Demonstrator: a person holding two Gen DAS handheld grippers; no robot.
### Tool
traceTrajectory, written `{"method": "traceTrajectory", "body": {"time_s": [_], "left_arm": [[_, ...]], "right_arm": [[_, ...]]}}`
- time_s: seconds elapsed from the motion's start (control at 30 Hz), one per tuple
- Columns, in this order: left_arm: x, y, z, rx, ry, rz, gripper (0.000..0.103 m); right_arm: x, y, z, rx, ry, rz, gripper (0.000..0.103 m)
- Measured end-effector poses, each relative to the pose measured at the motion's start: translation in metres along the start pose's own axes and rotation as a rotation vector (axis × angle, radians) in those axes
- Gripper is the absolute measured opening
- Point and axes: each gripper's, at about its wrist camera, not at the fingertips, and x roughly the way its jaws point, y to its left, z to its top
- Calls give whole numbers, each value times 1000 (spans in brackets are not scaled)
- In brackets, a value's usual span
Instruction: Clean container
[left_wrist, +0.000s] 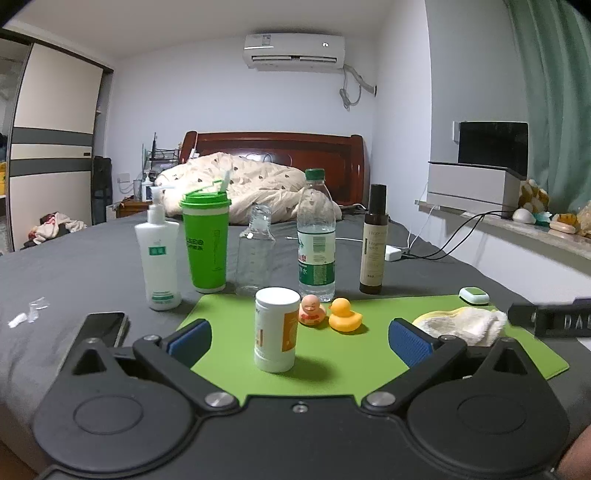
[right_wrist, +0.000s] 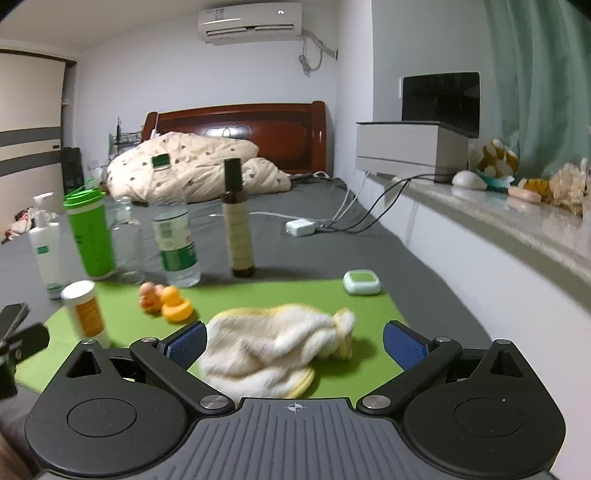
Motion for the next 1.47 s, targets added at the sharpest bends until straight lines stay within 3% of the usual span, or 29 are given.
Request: {"method": "traceTrajectory", "body": {"time_s": [0.3, 0.63, 0.87, 1.47], "left_arm": [[-35, -4, -3, -5, 33, -18, 103], [-44, -9, -6, -15, 77, -35, 103], [-42, -15, -9, 29, 87, -5, 103], [-37, -14, -9, 18, 99, 12, 103]], "right_arm": [[-45, 11, -29, 0, 17, 2, 102], [-69, 14, -37, 6, 19, -4, 102], [-71, 14, -36, -1, 18, -17, 102], [-65, 10, -35, 4, 23, -16, 102]]}}
